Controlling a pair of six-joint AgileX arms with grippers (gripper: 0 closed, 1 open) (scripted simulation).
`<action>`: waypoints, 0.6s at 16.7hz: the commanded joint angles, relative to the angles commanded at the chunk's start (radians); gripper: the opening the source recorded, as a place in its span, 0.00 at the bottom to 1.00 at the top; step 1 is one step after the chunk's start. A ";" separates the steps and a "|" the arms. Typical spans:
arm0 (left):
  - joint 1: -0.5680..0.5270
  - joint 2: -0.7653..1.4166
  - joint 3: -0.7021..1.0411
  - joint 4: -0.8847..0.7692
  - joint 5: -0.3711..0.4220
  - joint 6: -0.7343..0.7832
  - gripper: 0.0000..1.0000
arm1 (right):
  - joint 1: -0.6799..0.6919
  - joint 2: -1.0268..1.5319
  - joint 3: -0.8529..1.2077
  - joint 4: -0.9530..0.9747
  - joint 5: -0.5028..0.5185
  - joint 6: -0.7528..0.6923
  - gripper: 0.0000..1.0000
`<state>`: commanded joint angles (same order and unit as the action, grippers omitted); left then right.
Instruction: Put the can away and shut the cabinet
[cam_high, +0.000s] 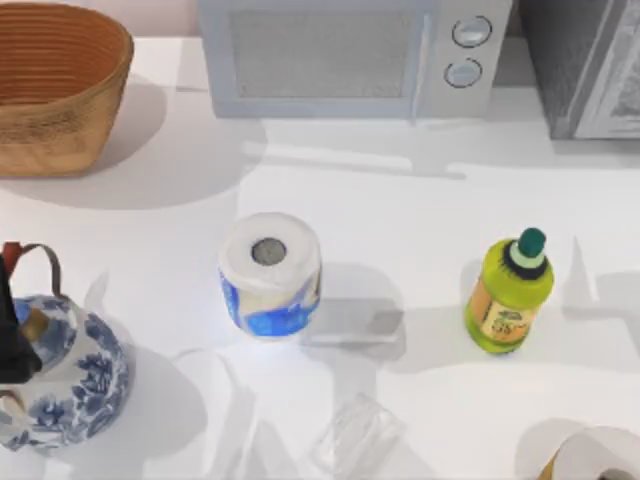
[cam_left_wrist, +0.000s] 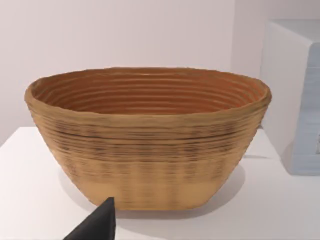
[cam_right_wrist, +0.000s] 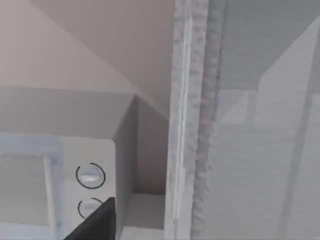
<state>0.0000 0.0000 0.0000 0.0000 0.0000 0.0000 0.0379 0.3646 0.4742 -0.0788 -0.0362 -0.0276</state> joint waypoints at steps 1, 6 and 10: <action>0.000 0.000 0.000 0.000 0.000 0.000 1.00 | -0.006 -0.073 -0.094 0.018 0.004 0.003 1.00; 0.000 0.000 0.000 0.000 0.000 0.000 1.00 | -0.032 -0.317 -0.409 0.070 0.028 0.021 1.00; 0.000 0.000 0.000 0.000 0.000 0.000 1.00 | -0.038 -0.365 -0.474 0.079 0.036 0.028 1.00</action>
<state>0.0000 0.0000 0.0000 0.0000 0.0000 0.0000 0.0000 0.0000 0.0000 0.0000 0.0000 0.0000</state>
